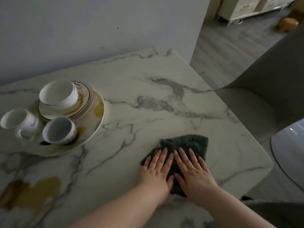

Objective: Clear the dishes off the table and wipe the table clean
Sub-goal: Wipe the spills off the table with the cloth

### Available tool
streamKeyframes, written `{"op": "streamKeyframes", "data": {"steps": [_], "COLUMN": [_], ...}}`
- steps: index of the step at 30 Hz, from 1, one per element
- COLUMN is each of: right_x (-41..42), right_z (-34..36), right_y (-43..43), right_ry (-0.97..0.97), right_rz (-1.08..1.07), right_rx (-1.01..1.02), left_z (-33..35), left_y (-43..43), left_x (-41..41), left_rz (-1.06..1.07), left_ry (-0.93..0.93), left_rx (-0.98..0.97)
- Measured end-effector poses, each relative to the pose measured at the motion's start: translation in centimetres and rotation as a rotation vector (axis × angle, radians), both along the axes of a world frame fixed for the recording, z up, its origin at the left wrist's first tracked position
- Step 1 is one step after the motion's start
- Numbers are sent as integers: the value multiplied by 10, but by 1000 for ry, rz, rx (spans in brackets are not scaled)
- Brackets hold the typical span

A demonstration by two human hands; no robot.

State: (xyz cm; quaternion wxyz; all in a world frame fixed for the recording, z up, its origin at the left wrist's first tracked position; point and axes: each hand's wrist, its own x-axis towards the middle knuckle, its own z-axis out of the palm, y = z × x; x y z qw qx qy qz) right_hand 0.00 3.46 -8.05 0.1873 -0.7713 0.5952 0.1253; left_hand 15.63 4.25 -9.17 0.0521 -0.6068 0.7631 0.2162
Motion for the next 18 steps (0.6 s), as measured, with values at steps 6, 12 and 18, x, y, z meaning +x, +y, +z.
{"op": "streamKeyframes", "data": {"steps": [6,12,18], "right_x": [0,-16,-48], "right_z": [3,-1,-7], "right_y": [38,-15,-107], "right_ry": [-3,-73,-40], "right_rz": [4,39,3], "right_rx": [-17,-81,-111], "left_z": [0,6,5], "left_y": [35,-17,-111], "left_x": [6,-9,-48], "left_rz": [-19,-85,-27], "left_ry": [103,-64,-113], "left_rx": [27,-40,-12]}}
